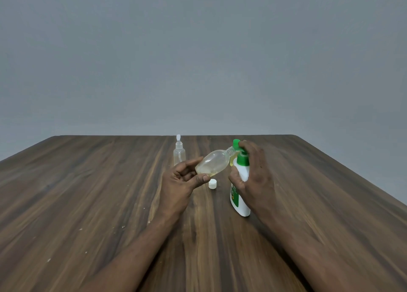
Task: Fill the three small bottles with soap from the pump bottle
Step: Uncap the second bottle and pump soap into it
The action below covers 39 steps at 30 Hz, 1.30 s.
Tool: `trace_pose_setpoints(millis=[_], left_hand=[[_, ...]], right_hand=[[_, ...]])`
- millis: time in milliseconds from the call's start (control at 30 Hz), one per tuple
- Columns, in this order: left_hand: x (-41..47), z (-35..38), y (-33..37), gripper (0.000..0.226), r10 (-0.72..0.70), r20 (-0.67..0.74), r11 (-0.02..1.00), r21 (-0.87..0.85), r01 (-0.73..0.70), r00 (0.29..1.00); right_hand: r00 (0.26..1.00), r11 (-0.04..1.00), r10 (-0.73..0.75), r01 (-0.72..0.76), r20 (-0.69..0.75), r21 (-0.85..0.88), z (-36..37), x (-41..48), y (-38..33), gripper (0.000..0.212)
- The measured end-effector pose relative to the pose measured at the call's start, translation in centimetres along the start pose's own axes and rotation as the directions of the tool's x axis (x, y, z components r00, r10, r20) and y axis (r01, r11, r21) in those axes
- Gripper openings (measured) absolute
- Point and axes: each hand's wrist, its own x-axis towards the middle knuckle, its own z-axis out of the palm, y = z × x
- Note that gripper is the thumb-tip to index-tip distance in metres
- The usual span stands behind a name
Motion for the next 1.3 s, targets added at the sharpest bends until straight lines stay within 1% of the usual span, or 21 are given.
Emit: trace_pose_setpoints(millis=[167, 367, 667, 933, 1033, 1200, 1300], left_hand=[[-0.03, -0.04, 0.01, 0.046, -0.004, 0.003, 1.0, -0.001, 0.004, 1.0], [-0.05, -0.12, 0.09, 0.046, -0.006, -0.002, 1.0, 0.006, 0.006, 1.0], [-0.09, -0.12, 0.1, 0.046, 0.003, 0.0, 1.0, 0.019, -0.003, 1.0], [0.14, -0.17, -0.15, 0.046, -0.006, -0.014, 1.0, 0.014, 0.006, 1.0], [0.15, -0.18, -0.17, 0.046, -0.009, -0.013, 1.0, 0.018, 0.009, 1.0], [0.1, -0.2, -0.24, 0.047, -0.011, -0.012, 1.0, 0.025, 0.011, 1.0], [0.11, -0.17, -0.16, 0.047, -0.011, -0.012, 1.0, 0.025, 0.011, 1.0]], right_hand=[[1.0, 1.0, 0.007, -0.007, -0.016, 0.008, 0.04, 0.01, -0.13, 0.056], [1.0, 0.999, 0.008, -0.008, -0.007, -0.037, 0.09, -0.1, 0.04, 0.066], [1.0, 1.0, 0.003, -0.003, -0.017, 0.008, 0.06, -0.06, -0.08, 0.058], [1.0, 0.999, 0.004, -0.004, -0.008, -0.039, 0.13, 0.01, 0.09, 0.064], [1.0, 0.999, 0.002, -0.003, -0.006, -0.039, 0.08, 0.03, 0.09, 0.062], [1.0, 1.0, -0.005, 0.004, -0.021, -0.005, 0.09, 0.08, -0.2, 0.05], [1.0, 1.0, -0.009, 0.009, -0.016, -0.013, 0.0, 0.09, -0.18, 0.051]])
